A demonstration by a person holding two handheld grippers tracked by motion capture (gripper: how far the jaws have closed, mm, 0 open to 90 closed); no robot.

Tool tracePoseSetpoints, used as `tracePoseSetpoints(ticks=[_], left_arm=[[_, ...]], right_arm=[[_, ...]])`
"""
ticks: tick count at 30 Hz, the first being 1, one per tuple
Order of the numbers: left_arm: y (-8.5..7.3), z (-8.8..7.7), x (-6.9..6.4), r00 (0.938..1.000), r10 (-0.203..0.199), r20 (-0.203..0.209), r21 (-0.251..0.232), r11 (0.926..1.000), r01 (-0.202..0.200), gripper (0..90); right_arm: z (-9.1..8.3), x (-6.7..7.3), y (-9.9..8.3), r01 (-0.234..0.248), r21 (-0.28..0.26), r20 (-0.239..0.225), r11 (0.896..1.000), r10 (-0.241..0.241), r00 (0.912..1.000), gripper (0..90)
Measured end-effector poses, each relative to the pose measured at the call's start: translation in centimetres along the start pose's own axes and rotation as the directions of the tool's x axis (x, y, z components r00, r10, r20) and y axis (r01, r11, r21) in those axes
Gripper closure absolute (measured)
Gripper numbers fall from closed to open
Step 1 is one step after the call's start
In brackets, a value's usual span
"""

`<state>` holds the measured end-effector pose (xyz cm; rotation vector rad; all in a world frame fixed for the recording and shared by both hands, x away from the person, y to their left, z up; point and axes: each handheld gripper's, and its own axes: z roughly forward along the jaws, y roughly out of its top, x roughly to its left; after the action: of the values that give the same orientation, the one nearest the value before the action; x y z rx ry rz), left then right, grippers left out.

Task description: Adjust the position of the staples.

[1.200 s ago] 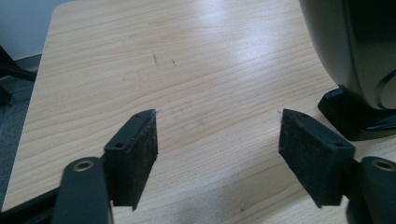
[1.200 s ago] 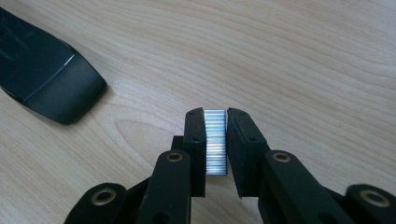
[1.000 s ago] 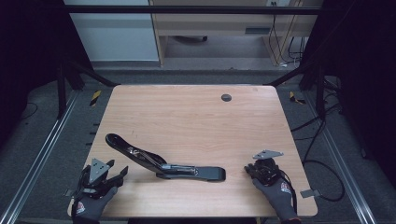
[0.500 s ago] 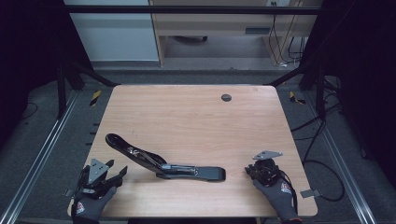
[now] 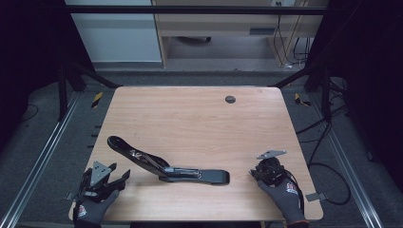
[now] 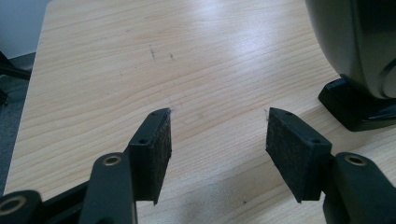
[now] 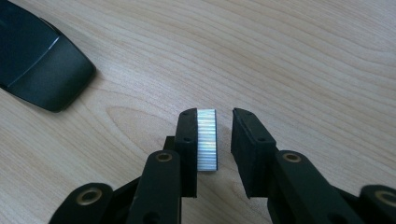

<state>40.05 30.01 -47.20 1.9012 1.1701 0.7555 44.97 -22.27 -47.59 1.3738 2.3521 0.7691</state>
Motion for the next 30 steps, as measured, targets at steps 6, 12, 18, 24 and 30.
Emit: tracePoseSetpoints(ticks=[6,12,18,24,30], left_arm=[[0.0,0.0,0.0,1.0,0.005,0.002,0.003,1.0,-0.005,40.0],[0.0,0.1,-0.1,0.9999,0.008,0.009,0.001,1.0,-0.008,39.6],[0.0,0.1,0.0,0.9999,0.005,0.011,0.002,1.0,-0.005,39.6],[0.0,0.1,0.0,0.9999,0.004,0.013,0.002,1.0,-0.005,39.6],[0.0,0.1,0.0,0.9999,0.005,0.015,0.003,1.0,-0.005,39.5]], right_arm=[[0.1,0.2,0.3,-0.014,0.01,-0.017,1.0,0.015,0.9998,73.3],[0.6,0.4,0.4,-0.014,0.031,-0.025,0.999,0.014,0.9996,75.6],[0.8,0.3,0.3,-0.011,0.04,-0.025,0.999,0.012,0.9996,78.0],[0.5,0.2,0.3,-0.002,0.033,-0.026,0.999,0.003,0.9997,78.3],[-0.3,0.2,0.4,0.012,-0.004,-0.037,1.0,-0.012,0.9992,78.3]])
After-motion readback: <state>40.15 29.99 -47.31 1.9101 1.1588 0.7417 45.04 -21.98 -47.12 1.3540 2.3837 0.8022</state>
